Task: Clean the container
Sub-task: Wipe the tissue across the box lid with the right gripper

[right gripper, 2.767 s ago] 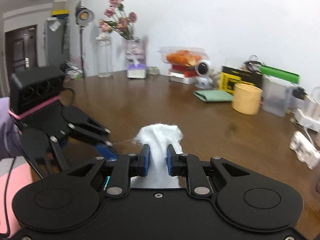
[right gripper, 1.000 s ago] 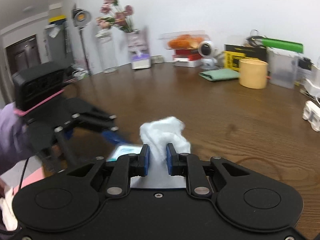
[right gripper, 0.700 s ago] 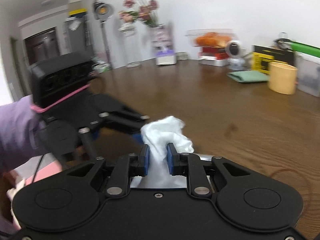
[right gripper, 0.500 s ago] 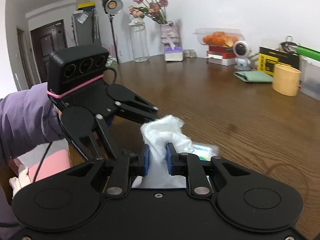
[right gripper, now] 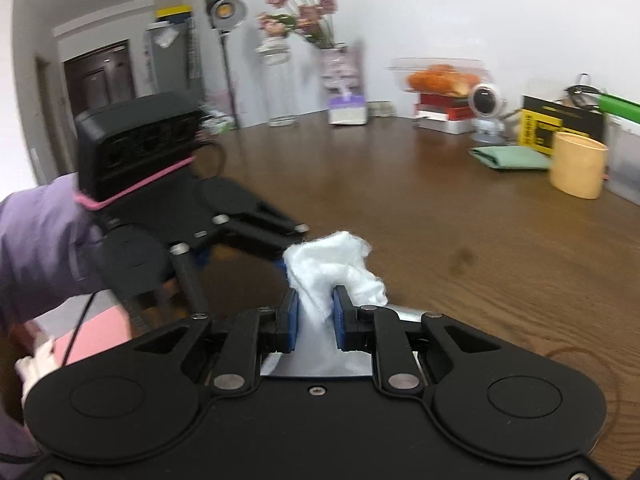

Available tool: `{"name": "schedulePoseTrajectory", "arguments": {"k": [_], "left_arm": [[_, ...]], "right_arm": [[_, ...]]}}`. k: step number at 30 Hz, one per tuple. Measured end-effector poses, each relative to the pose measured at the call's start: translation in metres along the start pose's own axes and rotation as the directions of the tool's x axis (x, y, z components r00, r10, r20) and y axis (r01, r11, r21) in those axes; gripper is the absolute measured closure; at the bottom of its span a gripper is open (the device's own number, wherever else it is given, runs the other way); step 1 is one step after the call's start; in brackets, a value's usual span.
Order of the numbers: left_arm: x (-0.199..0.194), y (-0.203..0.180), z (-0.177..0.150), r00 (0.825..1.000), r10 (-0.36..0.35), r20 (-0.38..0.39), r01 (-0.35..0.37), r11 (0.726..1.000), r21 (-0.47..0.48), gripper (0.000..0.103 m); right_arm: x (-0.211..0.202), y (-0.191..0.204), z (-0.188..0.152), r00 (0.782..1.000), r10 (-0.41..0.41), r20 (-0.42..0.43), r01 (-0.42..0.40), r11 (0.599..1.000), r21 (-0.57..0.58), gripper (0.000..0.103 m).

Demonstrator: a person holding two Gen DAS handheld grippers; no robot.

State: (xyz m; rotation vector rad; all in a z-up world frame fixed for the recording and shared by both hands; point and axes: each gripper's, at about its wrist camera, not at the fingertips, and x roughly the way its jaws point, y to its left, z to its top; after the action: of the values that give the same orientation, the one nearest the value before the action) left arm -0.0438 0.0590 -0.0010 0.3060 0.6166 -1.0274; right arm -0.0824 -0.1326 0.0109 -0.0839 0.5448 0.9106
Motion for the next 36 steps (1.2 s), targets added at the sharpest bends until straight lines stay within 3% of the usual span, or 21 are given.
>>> {"name": "schedulePoseTrajectory", "arguments": {"k": [4, 10, 19, 24, 30, 33, 36], "left_arm": [[0.0, 0.0, 0.0, 1.0, 0.0, 0.0, 0.0, 1.0, 0.0, 0.046], [0.0, 0.0, 0.0, 1.0, 0.0, 0.0, 0.0, 1.0, 0.001, 0.046], [0.0, -0.001, 0.0, 1.0, -0.001, 0.0, 0.001, 1.0, 0.001, 0.046], [0.0, -0.002, -0.001, 1.0, 0.0, 0.0, 0.0, 1.0, 0.001, 0.046], [0.0, -0.002, -0.001, 1.0, -0.001, 0.0, 0.001, 1.0, 0.001, 0.046], [0.0, -0.002, -0.001, 1.0, -0.001, 0.0, 0.001, 1.0, 0.0, 0.046], [0.0, -0.002, -0.001, 1.0, -0.001, 0.0, 0.001, 1.0, 0.0, 0.046]], "right_arm": [[-0.014, -0.002, -0.005, 1.0, -0.022, -0.015, 0.022, 1.0, -0.003, 0.084], [-0.018, -0.027, -0.002, 0.992, -0.129, -0.007, 0.129, 0.99, 0.052, 0.084], [0.0, -0.003, 0.001, 1.0, -0.004, -0.009, 0.004, 1.0, 0.006, 0.084], [-0.015, 0.001, -0.004, 0.998, -0.062, -0.027, 0.061, 0.997, -0.036, 0.084], [-0.018, -0.019, -0.002, 0.99, -0.142, -0.018, 0.141, 0.99, -0.004, 0.084], [-0.01, -0.019, 0.001, 0.991, -0.131, -0.014, 0.131, 0.991, 0.003, 0.083], [-0.003, -0.009, 0.003, 0.998, -0.069, -0.012, 0.069, 0.997, -0.02, 0.083]]}}
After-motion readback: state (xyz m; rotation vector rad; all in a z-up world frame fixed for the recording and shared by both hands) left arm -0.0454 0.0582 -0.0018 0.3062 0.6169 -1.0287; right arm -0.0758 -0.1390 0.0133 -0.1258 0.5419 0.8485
